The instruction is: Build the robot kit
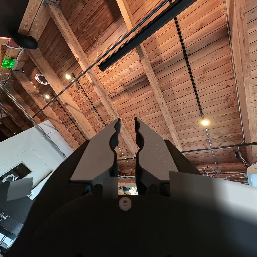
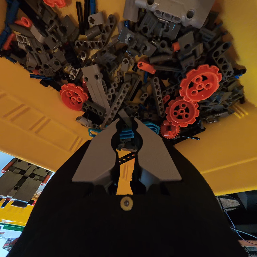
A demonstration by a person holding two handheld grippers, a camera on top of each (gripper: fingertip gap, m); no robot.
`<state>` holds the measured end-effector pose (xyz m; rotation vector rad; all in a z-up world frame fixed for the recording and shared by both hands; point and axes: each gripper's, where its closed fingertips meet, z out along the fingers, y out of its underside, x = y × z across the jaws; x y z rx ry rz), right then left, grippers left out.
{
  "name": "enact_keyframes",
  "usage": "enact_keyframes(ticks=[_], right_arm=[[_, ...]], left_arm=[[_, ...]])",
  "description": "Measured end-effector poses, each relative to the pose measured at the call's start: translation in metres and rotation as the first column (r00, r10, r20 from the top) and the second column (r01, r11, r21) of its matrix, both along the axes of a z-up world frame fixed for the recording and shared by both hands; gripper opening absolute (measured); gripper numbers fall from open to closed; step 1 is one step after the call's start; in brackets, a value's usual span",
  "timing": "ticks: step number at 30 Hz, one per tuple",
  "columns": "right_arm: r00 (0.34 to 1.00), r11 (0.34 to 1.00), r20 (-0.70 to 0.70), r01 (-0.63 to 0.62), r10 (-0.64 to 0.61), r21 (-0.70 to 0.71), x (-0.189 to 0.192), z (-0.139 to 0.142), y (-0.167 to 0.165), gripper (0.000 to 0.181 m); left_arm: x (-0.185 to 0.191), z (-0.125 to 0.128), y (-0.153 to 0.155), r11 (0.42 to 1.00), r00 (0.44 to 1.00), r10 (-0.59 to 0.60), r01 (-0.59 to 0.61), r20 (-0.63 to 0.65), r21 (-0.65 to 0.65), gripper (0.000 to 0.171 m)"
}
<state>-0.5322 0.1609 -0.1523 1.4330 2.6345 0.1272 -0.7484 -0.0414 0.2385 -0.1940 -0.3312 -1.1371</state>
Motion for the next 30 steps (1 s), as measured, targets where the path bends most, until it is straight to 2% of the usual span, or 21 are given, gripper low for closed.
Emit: enact_keyframes(ticks=[3, 8, 16, 19, 22, 25, 28, 30], right_arm=[[0.999, 0.998, 0.018, 0.043, -0.042, -0.056, -0.001, 0.000, -0.003, 0.014], [0.984, 0.974, -0.003, 0.176, -0.178, -0.141, -0.019, -0.003, -0.002, 0.014], [0.931, 0.925, -0.024, 0.357, -0.363, -0.129, -0.035, -0.014, 0.007, 0.010], [0.895, 0.887, -0.003, 0.441, -0.445, -0.140, -0.037, -0.017, 0.004, 0.012], [0.853, 0.844, 0.018, 0.519, -0.522, -0.134, -0.039, -0.018, 0.006, 0.006], [0.863, 0.861, -0.013, 0.502, -0.505, -0.088, -0.039, -0.018, 0.011, 0.001], [0.867, 0.864, -0.012, 0.495, -0.498, -0.095, -0.039, -0.019, 0.003, 0.011], [0.873, 0.871, -0.009, 0.485, -0.488, -0.082, -0.037, -0.021, 0.002, 0.011]], left_arm=[[0.001, 0.000, 0.001, 1.000, 1.000, -0.001, 0.001, -0.002, -0.001, 0.017], [0.002, 0.001, 0.001, 1.000, 1.000, -0.001, 0.001, -0.006, -0.002, 0.017], [0.003, 0.001, 0.002, 1.000, 1.000, -0.003, 0.003, -0.009, -0.002, 0.017], [0.003, 0.001, 0.001, 1.000, 1.000, 0.001, -0.001, -0.008, -0.001, 0.016], [0.003, 0.001, 0.001, 1.000, 1.000, -0.002, 0.002, -0.008, 0.001, 0.016], [0.003, 0.002, 0.001, 1.000, 1.000, -0.003, 0.003, -0.010, 0.001, 0.016], [0.003, 0.001, 0.001, 1.000, 1.000, -0.002, 0.002, -0.008, 0.001, 0.016], [0.003, 0.002, 0.001, 1.000, 1.000, -0.003, 0.003, -0.009, 0.002, 0.016]])
